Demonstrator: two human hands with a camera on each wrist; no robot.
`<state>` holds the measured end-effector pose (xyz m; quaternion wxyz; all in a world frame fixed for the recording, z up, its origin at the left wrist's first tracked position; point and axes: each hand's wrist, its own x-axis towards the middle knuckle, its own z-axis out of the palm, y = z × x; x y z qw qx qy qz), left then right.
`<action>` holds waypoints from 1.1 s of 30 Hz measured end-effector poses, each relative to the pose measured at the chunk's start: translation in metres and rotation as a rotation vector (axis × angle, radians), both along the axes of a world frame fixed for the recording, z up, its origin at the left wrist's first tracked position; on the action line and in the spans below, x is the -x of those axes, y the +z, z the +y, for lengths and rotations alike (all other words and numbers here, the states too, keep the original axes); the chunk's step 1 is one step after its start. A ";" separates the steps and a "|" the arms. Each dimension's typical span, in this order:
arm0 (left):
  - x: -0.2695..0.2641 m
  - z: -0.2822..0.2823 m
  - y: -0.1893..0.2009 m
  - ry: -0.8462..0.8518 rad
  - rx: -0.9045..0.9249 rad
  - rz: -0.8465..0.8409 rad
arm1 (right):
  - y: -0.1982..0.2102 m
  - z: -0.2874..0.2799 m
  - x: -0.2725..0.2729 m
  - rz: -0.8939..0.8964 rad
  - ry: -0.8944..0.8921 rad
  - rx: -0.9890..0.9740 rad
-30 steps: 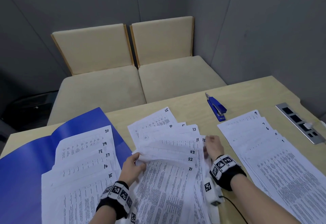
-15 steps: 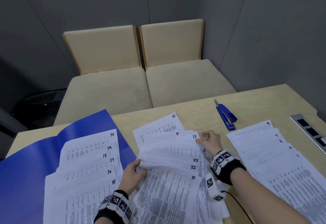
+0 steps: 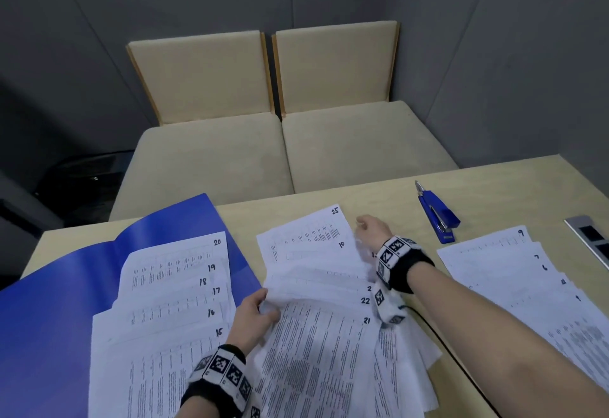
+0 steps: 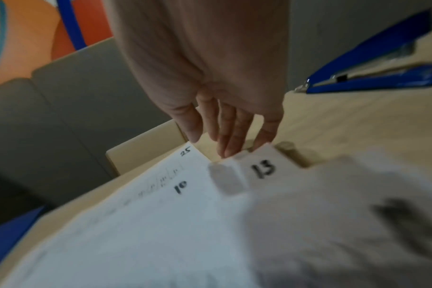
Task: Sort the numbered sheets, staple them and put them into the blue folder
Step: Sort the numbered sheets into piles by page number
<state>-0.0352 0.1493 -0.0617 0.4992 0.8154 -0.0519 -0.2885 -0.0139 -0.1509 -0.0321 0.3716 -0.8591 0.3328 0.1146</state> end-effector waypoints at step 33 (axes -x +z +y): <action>0.013 0.010 -0.005 0.019 0.204 -0.031 | 0.100 -0.073 0.046 -1.008 -0.744 -0.718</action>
